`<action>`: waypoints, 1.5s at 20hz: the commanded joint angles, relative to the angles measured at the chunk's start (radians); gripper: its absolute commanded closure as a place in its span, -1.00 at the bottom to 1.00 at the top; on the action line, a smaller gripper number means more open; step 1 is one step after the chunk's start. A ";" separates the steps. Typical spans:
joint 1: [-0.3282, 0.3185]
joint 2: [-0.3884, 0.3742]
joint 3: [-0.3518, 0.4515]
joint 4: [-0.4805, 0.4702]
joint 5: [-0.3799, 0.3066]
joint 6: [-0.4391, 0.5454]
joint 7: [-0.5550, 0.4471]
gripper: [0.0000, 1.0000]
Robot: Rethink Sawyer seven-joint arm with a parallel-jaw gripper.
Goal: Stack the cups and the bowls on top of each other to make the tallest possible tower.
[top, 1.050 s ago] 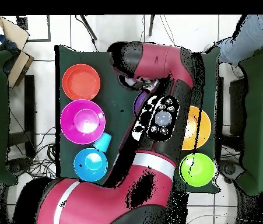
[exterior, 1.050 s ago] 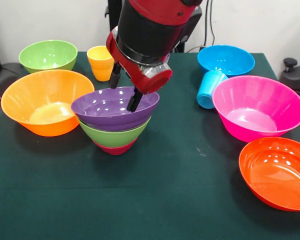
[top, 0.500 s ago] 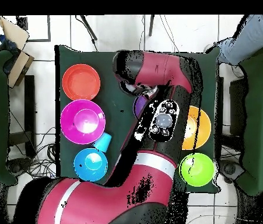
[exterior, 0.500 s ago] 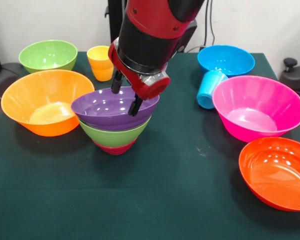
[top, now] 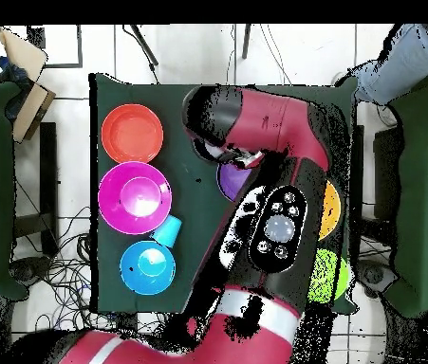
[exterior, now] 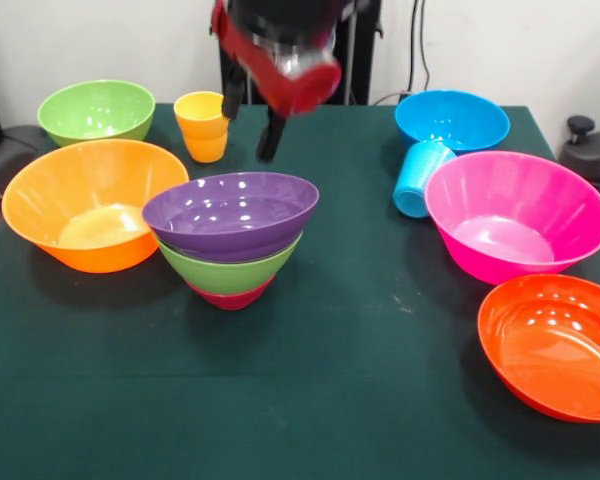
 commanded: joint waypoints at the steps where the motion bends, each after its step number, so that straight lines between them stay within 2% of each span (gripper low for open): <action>1: 0.016 -0.171 0.143 0.239 -0.010 -0.035 -0.180 -1.00; 4: 0.004 -0.200 0.171 0.367 -0.008 -0.201 -0.157 -1.00; 10: -0.053 -0.272 0.234 0.550 -0.033 -0.388 -0.207 -1.00; 16: -0.114 -0.277 0.293 0.704 -0.080 -0.589 -0.164 -1.00; 19: -0.120 -0.265 0.296 0.730 -0.111 -0.638 -0.131 -1.00; 22: -0.155 -0.241 0.330 0.753 -0.131 -0.680 -0.139 -1.00; 25: -0.148 -0.232 0.320 0.752 -0.165 -0.687 -0.123 -1.00; 30: -0.133 -0.270 0.304 0.734 -0.193 -0.587 -0.119 -1.00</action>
